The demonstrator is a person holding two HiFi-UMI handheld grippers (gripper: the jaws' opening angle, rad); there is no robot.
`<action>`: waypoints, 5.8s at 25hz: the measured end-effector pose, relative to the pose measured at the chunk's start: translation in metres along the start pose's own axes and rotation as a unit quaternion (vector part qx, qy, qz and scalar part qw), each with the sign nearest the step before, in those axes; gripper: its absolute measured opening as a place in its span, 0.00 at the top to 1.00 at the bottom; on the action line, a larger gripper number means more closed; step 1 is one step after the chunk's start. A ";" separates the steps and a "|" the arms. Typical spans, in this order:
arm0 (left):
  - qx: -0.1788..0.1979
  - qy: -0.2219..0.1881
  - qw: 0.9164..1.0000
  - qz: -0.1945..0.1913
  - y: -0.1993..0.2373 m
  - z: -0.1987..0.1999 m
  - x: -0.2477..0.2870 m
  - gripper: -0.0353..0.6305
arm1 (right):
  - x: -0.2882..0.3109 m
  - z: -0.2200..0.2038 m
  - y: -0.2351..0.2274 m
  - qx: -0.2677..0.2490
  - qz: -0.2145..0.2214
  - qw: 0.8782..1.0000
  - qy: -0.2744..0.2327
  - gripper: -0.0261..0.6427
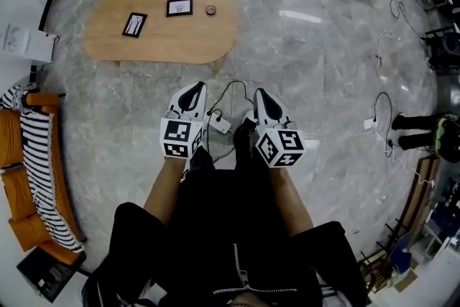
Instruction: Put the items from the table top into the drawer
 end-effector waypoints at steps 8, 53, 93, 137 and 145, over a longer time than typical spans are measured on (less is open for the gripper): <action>-0.048 -0.004 0.996 0.071 -0.034 0.035 0.092 0.91 | 0.031 0.062 -0.103 -0.023 0.052 0.998 0.033 0.95; -0.156 -0.019 0.952 0.262 0.194 0.117 0.347 0.91 | 0.452 0.232 -0.093 -0.214 0.299 0.908 0.201 0.95; -0.358 0.010 0.694 0.625 0.263 0.057 0.376 0.91 | 0.716 0.115 0.018 -0.371 0.586 0.565 0.447 0.95; -0.424 0.021 0.710 0.562 0.266 -0.155 0.442 0.91 | 0.751 -0.157 -0.138 -0.608 0.473 0.399 0.498 0.89; -0.409 0.020 0.727 0.551 0.286 -0.147 0.454 0.91 | 0.778 -0.133 -0.118 -0.585 0.468 0.440 0.495 0.89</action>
Point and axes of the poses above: the fingertips, and each gripper's own axes: x forward along the fingers, y to its left, z out of its top, the point moved 8 cm from there along -x, backward along the fingers, and after that the axes turned 3 degrees about x, right-handed, at the moved point
